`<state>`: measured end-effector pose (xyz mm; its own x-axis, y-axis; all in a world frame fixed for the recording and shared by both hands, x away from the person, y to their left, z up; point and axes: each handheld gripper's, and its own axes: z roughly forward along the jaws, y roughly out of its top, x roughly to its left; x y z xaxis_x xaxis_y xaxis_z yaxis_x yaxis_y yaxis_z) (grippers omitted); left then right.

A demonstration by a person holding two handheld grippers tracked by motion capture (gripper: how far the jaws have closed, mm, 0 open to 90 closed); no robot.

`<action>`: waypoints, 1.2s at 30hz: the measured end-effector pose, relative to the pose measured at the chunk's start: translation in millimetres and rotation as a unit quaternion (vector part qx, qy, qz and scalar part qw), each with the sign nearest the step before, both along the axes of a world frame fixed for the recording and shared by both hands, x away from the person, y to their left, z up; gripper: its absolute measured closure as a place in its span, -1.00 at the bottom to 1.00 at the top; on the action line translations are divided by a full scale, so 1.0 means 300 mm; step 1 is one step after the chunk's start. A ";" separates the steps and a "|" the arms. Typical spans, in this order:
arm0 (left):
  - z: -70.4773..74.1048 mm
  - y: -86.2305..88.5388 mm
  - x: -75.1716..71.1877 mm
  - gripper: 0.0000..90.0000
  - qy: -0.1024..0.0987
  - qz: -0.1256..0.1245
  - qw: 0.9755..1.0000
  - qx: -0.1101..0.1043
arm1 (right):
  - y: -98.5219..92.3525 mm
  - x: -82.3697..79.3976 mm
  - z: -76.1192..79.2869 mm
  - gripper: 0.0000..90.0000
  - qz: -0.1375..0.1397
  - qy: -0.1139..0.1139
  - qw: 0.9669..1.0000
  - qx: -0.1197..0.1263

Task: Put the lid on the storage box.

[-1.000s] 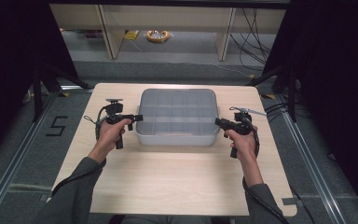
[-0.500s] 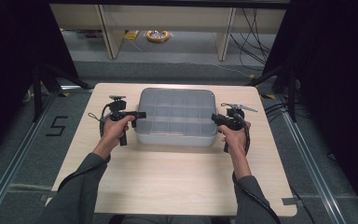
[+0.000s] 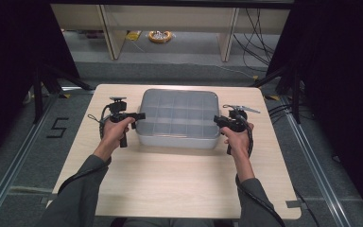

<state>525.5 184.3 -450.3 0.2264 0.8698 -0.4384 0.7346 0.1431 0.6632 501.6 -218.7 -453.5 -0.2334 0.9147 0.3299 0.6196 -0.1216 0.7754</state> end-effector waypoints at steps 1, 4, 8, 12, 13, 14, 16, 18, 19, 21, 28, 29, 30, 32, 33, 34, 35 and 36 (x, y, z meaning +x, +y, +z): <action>-0.001 0.000 -0.001 0.35 -0.002 -0.002 1.000 0.001 | -0.004 0.004 -0.005 0.46 0.003 -0.008 1.000 -0.012; 0.000 -0.002 -0.002 0.35 -0.004 -0.003 1.000 0.004 | -0.004 0.002 -0.003 0.46 0.006 -0.006 1.000 -0.005; 0.001 -0.001 -0.005 0.33 0.000 -0.002 1.000 0.003 | -0.001 0.000 -0.001 0.42 -0.001 -0.001 1.000 0.002; -0.002 0.006 -0.018 0.16 0.002 0.001 1.000 0.011 | -0.013 -0.001 -0.004 0.34 0.000 -0.014 1.000 -0.011; -0.001 0.012 -0.021 0.11 -0.002 -0.001 1.000 0.006 | -0.021 -0.012 0.000 0.32 0.002 -0.016 1.000 -0.010; 0.002 0.016 -0.027 0.11 -0.005 0.000 1.000 0.000 | -0.021 -0.012 0.000 0.32 0.002 -0.016 1.000 -0.010; 0.015 0.031 -0.054 -0.07 -0.016 -0.009 1.000 -0.005 | -0.024 -0.047 0.018 0.20 0.005 0.000 1.000 0.019; 0.025 0.037 -0.089 -0.09 -0.026 -0.023 0.999 -0.002 | -0.043 -0.063 0.018 0.12 0.029 -0.022 0.999 0.000; 0.025 0.037 -0.089 -0.12 -0.026 -0.023 0.999 -0.002 | -0.043 -0.063 0.018 0.12 0.029 -0.022 0.999 0.000; 0.028 0.040 -0.129 -0.16 -0.034 -0.036 0.999 -0.005 | -0.052 -0.117 0.031 -0.01 0.044 -0.024 0.999 0.010; 0.014 0.058 -0.281 -0.23 -0.046 -0.088 0.995 -0.005 | -0.051 -0.250 0.053 -0.23 0.063 -0.010 0.998 0.010; 0.005 0.055 -0.306 -0.26 -0.044 -0.096 0.994 -0.003 | -0.049 -0.262 0.052 -0.24 0.065 -0.012 0.998 0.010; -0.005 0.052 -0.340 -0.28 -0.044 -0.114 0.992 0.006 | -0.061 -0.292 0.042 -0.27 0.083 -0.026 0.996 -0.022; -0.010 0.051 -0.355 -0.28 -0.046 -0.118 0.992 0.004 | -0.059 -0.307 0.034 -0.27 0.086 -0.031 0.996 -0.015; -0.016 0.048 -0.369 -0.29 -0.045 -0.121 0.992 0.001 | -0.063 -0.332 0.023 -0.28 0.094 -0.025 0.995 -0.018; -0.023 0.045 -0.379 -0.29 -0.047 -0.125 0.991 0.000 | -0.063 -0.332 0.023 -0.28 0.094 -0.025 0.995 -0.018; -0.037 0.041 -0.395 -0.31 -0.046 -0.126 0.991 -0.003 | -0.067 -0.350 0.011 -0.28 0.092 -0.024 0.995 -0.017; -0.037 0.041 -0.395 -0.32 -0.046 -0.126 0.991 -0.003 | -0.067 -0.350 0.011 -0.28 0.092 -0.024 0.995 -0.017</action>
<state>406.9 196.6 -461.3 0.4758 0.7779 -0.4104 0.6841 -0.0341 0.7286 396.7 -238.8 -450.0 -0.4133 0.8649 0.2848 0.5916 0.0172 0.8060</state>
